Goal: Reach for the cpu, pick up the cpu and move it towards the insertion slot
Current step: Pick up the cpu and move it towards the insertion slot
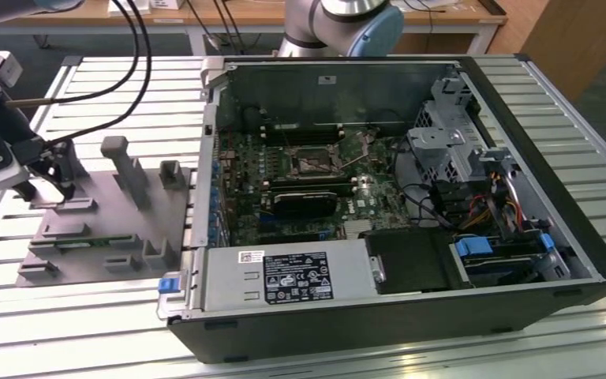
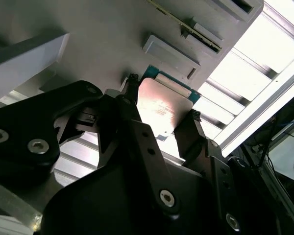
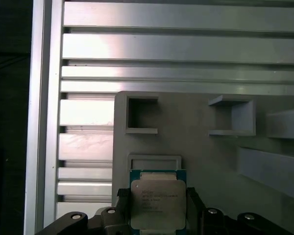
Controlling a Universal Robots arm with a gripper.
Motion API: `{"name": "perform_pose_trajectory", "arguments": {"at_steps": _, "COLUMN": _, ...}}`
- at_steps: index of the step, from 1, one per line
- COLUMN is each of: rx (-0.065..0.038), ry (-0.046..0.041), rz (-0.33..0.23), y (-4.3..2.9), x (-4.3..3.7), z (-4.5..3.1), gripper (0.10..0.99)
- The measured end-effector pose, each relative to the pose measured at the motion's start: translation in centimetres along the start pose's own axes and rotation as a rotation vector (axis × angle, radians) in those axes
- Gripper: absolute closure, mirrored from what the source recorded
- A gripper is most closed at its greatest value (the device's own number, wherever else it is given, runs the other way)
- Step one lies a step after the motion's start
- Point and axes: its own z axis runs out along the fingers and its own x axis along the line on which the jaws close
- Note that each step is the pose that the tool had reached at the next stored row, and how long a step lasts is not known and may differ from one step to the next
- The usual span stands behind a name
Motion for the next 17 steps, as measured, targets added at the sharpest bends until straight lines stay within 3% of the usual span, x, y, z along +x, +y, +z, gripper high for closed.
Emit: {"name": "perform_pose_trajectory", "arguments": {"at_steps": 17, "rx": 0.0, "ry": 0.0001, "rz": 0.0, "y": 0.1, "x": -0.03, "z": -1.73, "gripper": 0.545}}
